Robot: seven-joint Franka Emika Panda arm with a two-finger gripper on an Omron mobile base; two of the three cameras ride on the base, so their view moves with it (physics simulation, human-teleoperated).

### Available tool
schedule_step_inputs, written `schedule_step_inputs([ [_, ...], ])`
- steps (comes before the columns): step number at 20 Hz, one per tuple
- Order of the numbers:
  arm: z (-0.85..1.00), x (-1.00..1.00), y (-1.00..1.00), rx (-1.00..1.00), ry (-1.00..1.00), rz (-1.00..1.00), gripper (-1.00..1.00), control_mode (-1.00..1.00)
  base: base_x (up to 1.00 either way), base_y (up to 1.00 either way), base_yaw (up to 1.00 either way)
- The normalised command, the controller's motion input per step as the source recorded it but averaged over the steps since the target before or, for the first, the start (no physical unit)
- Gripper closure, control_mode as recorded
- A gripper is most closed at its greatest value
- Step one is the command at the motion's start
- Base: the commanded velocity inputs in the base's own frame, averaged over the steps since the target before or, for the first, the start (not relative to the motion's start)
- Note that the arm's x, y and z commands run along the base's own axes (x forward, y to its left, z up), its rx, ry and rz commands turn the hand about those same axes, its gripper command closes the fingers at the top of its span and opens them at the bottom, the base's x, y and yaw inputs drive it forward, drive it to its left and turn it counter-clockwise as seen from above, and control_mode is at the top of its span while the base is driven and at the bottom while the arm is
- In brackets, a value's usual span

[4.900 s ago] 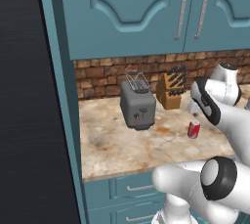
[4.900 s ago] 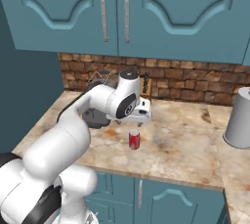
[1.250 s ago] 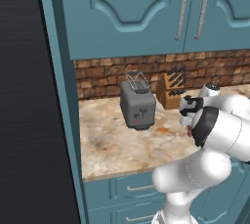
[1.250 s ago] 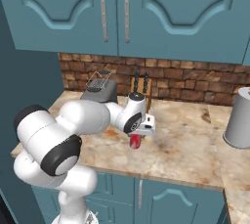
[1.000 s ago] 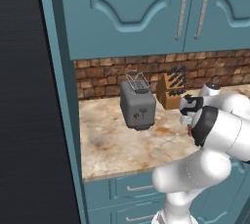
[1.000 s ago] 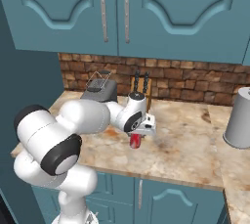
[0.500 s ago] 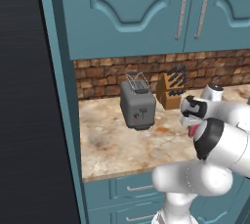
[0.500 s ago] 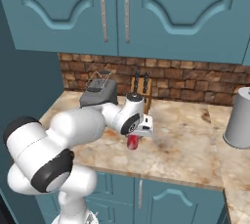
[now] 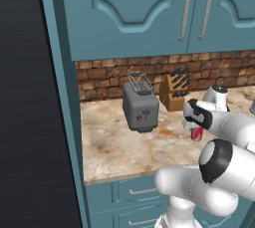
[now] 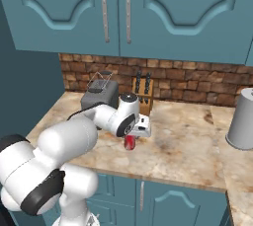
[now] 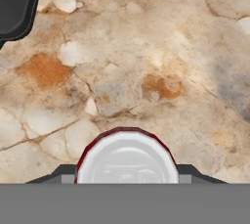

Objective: Four empty soda cans are scattered around the kitchen. Gather all the cans and cluster them next to the stove for recycling.

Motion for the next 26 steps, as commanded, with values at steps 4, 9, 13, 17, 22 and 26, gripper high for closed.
schedule_step_inputs([
  [4, 0.34, 0.0, 0.0, 0.0, 0.0, 0.0, 1.0, -1.0, 0.0, 0.0, 0.0],
  [9, 0.26, -0.06, 0.03, 0.0, 0.0, 0.0, 1.0, -1.0, 0.0, 0.0, 0.0],
  [13, 0.27, -0.07, 0.0, 0.0, 0.0, 0.0, 1.0, -1.0, 0.0, 0.0, 0.0],
  [17, 0.22, -0.14, 0.0, 0.0, 0.0, 0.0, 1.0, -1.0, 0.0, 0.0, 0.0],
  [22, 0.2, -0.18, 0.0, 0.0, 0.0, 0.0, 1.0, -1.0, 0.0, 0.0, 0.0],
  [26, 0.06, -0.25, 0.01, 0.0, 0.0, 0.0, 1.0, -1.0, 0.0, 0.0, 0.0],
])
